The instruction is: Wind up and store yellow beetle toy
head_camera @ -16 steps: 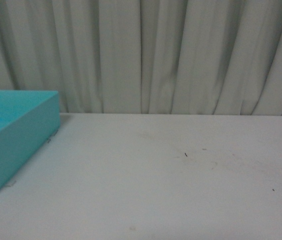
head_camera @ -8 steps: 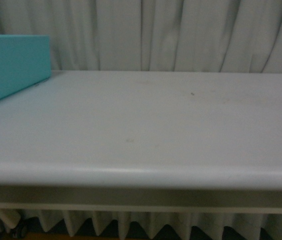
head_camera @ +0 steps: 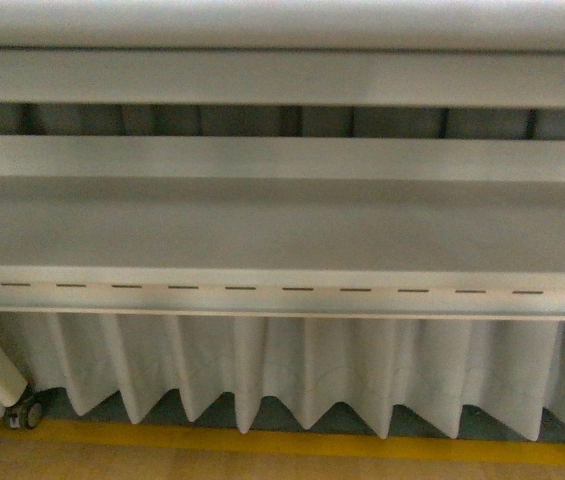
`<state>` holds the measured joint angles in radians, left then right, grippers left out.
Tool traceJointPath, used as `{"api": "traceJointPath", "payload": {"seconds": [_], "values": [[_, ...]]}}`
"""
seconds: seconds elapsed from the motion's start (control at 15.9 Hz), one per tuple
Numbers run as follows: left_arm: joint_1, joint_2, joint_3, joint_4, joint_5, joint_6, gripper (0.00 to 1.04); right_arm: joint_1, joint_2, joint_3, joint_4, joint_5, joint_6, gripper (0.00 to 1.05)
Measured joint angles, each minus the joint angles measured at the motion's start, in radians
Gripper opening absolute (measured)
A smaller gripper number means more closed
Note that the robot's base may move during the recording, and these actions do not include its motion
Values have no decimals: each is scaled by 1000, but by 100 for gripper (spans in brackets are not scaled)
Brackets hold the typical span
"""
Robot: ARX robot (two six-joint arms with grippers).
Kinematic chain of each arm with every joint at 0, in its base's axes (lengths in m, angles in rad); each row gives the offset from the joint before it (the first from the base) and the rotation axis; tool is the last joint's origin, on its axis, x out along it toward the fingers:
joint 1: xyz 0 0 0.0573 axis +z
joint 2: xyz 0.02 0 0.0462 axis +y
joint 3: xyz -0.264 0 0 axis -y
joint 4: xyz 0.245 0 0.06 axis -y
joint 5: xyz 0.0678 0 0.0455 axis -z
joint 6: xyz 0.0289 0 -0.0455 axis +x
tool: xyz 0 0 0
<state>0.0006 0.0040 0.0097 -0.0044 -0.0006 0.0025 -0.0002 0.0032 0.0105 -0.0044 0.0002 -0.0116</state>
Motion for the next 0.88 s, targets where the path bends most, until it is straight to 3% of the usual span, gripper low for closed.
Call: {"api": "traceJointPath", "payload": {"seconds": [0.88], "values": [[0,0,0,0,0,0,98,0,0,0,-1,0,1,98]]}}
